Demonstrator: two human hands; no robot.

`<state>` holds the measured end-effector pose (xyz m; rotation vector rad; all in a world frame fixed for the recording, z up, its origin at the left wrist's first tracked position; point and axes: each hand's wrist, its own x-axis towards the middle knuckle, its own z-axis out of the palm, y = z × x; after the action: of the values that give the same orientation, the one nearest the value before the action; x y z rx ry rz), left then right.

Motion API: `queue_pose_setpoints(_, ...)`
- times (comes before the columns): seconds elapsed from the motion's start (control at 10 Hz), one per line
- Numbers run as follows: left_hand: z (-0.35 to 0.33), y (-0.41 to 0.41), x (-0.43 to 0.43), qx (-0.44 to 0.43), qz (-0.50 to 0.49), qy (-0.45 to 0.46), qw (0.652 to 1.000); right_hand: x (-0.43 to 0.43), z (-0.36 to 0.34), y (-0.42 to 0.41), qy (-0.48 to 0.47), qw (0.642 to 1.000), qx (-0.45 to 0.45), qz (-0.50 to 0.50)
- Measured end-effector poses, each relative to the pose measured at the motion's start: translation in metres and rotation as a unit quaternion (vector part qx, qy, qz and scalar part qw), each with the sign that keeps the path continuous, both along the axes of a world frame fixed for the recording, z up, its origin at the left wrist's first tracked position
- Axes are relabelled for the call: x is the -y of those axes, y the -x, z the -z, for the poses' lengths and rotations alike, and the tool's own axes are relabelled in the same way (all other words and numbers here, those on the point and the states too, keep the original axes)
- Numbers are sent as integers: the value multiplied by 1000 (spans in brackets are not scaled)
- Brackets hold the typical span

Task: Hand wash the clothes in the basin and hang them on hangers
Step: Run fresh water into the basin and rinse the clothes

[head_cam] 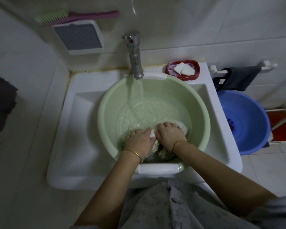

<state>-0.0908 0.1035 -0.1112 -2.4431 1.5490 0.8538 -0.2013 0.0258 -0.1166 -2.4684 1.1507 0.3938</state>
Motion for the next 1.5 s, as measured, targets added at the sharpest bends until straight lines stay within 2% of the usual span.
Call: queue_pose_setpoints(1.5,-2,1,1,-2,-6,-8,1000,-1,-2,2,-10,1000,7,8)
